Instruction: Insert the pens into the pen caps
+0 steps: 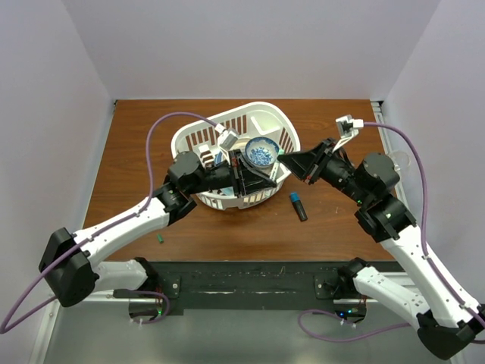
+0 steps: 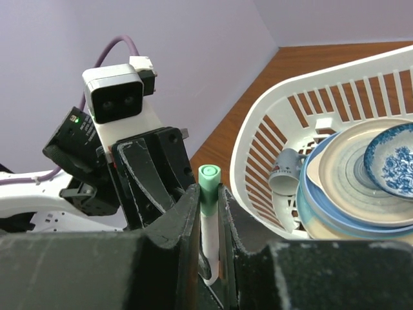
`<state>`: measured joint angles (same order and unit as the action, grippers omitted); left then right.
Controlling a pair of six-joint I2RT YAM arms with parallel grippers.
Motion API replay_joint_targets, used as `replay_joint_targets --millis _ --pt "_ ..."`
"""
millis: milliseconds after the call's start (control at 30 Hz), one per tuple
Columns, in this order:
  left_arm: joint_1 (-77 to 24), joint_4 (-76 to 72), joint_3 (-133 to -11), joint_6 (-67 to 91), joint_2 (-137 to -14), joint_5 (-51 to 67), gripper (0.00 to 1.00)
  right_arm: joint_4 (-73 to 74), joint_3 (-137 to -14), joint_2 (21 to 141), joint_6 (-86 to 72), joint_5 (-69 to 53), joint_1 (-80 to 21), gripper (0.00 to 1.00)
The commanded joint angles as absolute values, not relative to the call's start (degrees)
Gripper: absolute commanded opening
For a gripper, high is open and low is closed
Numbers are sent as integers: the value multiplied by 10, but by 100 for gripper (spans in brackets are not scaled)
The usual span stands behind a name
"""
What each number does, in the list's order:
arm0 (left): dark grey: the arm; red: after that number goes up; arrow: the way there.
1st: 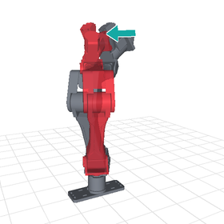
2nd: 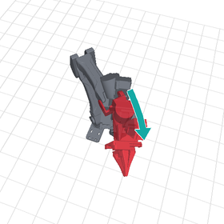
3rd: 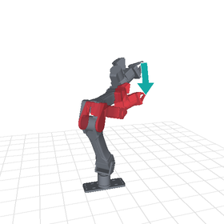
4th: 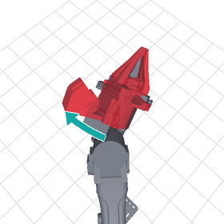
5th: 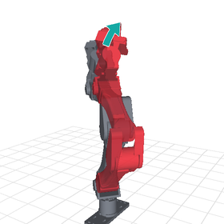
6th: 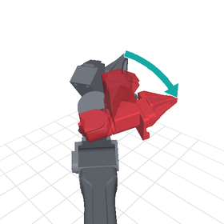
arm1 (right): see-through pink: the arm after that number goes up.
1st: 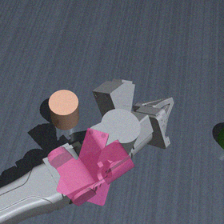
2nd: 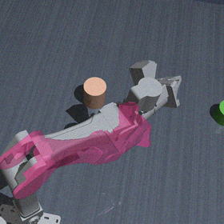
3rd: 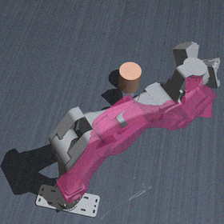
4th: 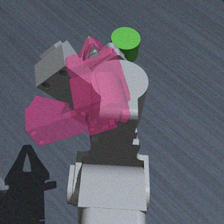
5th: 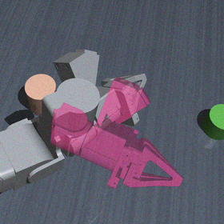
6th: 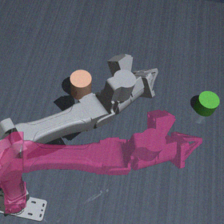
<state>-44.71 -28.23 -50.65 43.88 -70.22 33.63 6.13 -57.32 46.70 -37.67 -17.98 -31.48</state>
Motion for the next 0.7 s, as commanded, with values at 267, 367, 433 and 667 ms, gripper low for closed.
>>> replay_joint_targets --millis 267,367,433,667 --pt "-436 -357 -488 418 -655 293 0 116 -622 461 -362 -252 -328 49" --pt "-437 -340 -471 411 -628 292 0 116 -635 464 -361 -255 -329 59" --pt "-437 -331 -461 407 -611 294 0 114 -652 477 -361 -258 -328 72" --pt "-436 -259 -429 401 -539 287 0 95 -715 533 -367 -305 -328 86"
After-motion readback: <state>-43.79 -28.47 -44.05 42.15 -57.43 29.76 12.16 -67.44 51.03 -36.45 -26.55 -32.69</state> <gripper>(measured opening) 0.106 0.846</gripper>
